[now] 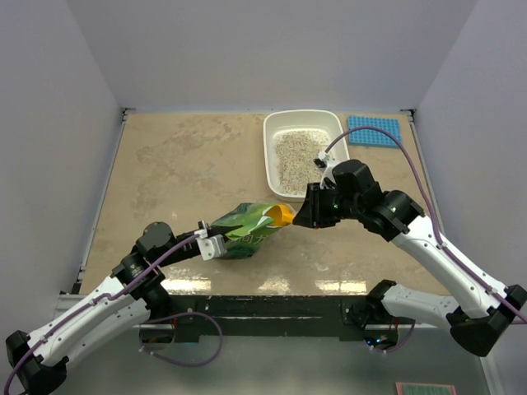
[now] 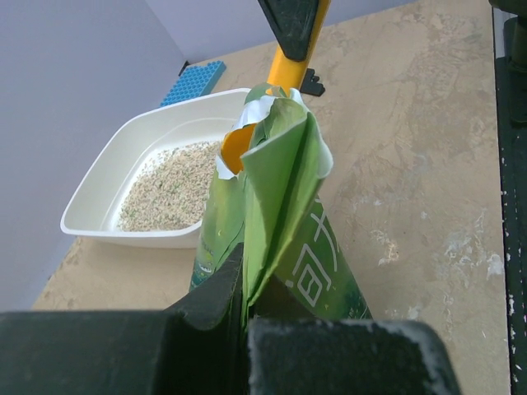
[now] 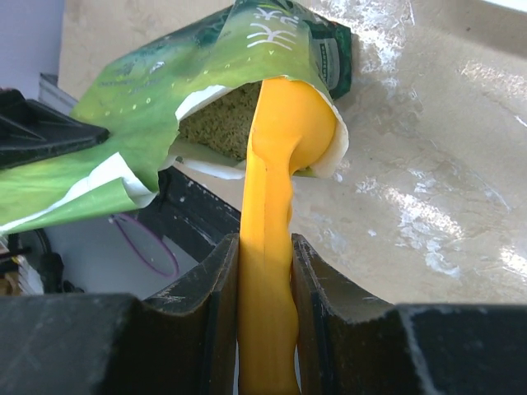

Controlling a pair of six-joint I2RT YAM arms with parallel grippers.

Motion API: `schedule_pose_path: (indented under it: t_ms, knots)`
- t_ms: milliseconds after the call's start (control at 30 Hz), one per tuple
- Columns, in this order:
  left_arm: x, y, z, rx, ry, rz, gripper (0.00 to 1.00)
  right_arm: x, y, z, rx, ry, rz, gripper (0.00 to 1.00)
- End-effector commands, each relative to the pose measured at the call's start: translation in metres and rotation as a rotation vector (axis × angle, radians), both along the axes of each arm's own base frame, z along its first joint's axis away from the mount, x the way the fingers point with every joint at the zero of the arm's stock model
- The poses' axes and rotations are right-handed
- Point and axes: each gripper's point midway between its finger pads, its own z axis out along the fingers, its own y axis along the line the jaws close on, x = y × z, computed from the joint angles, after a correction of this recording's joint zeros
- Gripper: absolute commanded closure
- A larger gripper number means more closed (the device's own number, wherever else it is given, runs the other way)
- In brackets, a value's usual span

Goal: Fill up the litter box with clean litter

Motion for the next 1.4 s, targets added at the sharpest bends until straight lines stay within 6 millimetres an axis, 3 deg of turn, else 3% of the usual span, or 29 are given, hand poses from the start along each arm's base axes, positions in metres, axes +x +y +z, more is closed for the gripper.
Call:
schedule_pose_path:
  t_ms: [0,267,433,900,1100,1333,1367]
  knots:
    - [-0.009,-0.003,0.052,-0.118,-0.124,-0.048,1.00,0.037,-0.011,0.014,0.048,-0.117,-0.225,1.00]
    - [-0.011,-0.003,0.052,-0.118,-0.127,-0.059,1.00,0.048,-0.023,0.021,0.097,-0.157,-0.360,1.00]
    - [-0.011,-0.003,0.053,-0.119,-0.127,-0.059,1.00,0.051,-0.027,0.008,0.053,-0.150,-0.369,1.00]
    - [-0.022,-0.008,0.050,-0.110,-0.134,-0.129,1.00,0.028,-0.005,0.012,-0.142,-0.104,0.065,1.00]
    - [-0.024,-0.010,0.047,-0.099,-0.128,-0.147,1.00,0.034,0.019,-0.012,-0.150,-0.040,0.198,1.00]
    - [-0.026,-0.013,0.043,-0.086,-0.120,-0.170,1.00,0.041,0.049,-0.063,-0.109,0.073,0.365,1.00]
    - [-0.026,-0.013,0.042,-0.085,-0.119,-0.170,1.00,0.043,0.052,-0.080,-0.106,0.111,0.389,1.00]
